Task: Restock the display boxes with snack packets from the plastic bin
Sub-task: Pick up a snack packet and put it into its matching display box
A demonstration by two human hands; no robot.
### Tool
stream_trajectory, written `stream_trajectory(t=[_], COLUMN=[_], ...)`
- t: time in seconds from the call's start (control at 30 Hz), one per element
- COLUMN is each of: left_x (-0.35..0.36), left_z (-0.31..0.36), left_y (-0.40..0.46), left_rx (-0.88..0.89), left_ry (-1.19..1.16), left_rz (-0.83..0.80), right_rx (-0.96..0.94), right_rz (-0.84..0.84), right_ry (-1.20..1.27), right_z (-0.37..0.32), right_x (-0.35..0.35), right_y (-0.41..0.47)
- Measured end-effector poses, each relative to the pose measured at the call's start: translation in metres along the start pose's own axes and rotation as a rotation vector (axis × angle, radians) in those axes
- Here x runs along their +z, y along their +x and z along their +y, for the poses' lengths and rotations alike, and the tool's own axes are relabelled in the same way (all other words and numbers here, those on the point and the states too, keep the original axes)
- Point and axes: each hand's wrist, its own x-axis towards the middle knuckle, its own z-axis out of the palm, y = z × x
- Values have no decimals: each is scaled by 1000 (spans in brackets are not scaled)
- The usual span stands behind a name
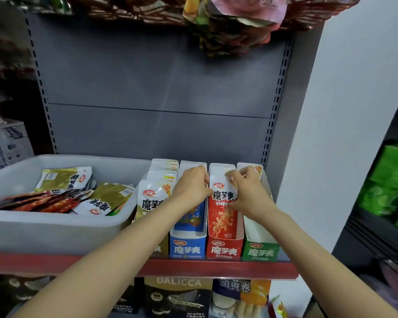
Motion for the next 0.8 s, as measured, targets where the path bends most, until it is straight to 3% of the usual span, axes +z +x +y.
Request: stream_trajectory(t=[0.2, 0.43, 0.6, 0.8], left_x=[-15, -87, -149, -205], left_z=[6, -7, -90, -198], left_y=[-6, -40, -55, -69], left_rx=[46, 266, 44, -318], left_ry=[-31, -59, 7, 154], left_rz=[73, 356, 433, 308], right_rx=[-21, -259, -354, -365], right_rz=[69, 232, 96, -223], right_ry=[-22, 282, 404, 367], right_z=[-13, -94, -182, -275], right_x=[-3, 2, 34, 92], right_y=[3, 17, 40, 75])
